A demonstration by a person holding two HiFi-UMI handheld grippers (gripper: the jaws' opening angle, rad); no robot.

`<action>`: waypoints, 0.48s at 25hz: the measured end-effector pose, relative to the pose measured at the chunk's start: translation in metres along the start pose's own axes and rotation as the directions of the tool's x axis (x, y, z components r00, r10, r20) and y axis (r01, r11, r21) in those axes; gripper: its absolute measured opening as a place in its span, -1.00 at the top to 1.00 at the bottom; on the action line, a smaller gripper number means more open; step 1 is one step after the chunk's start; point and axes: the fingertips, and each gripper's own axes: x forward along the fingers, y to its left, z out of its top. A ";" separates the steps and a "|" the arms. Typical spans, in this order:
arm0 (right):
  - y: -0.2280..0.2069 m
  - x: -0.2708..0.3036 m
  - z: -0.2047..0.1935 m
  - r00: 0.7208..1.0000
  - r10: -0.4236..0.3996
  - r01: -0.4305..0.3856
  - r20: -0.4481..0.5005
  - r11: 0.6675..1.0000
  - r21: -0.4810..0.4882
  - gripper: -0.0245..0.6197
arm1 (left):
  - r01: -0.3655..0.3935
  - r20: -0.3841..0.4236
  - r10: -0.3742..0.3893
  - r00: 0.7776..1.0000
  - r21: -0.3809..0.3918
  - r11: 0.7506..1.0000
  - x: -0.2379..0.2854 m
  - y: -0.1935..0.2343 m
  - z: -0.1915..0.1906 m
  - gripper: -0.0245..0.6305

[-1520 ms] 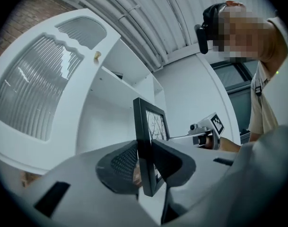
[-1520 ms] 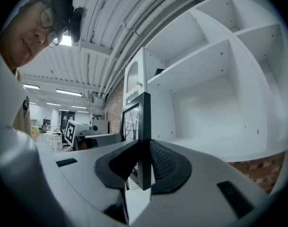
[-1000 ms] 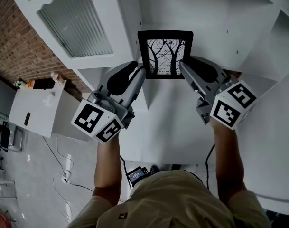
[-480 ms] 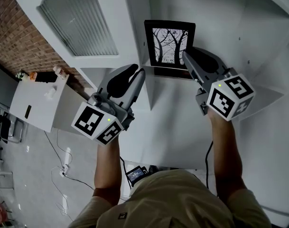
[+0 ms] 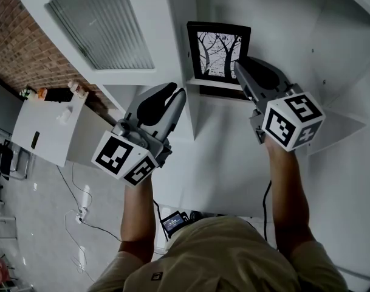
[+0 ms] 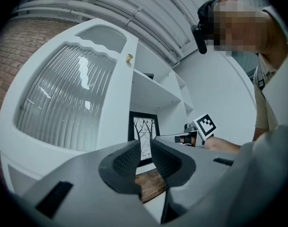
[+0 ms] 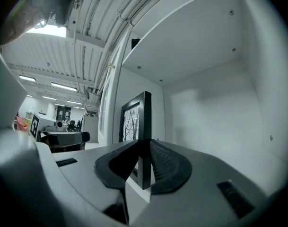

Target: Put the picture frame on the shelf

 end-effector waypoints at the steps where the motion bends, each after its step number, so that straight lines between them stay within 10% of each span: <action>1: 0.000 0.000 -0.001 1.000 -0.002 0.002 -0.004 1.000 -0.004 0.69 | 0.000 0.000 0.000 1.000 -0.001 1.000 -0.001 0.000 -0.001 0.70; 12: 0.000 0.003 -0.002 0.998 -0.011 0.009 -0.064 1.000 -0.028 0.69 | 0.006 -0.002 -0.006 1.000 -0.011 1.000 -0.003 -0.003 -0.002 0.70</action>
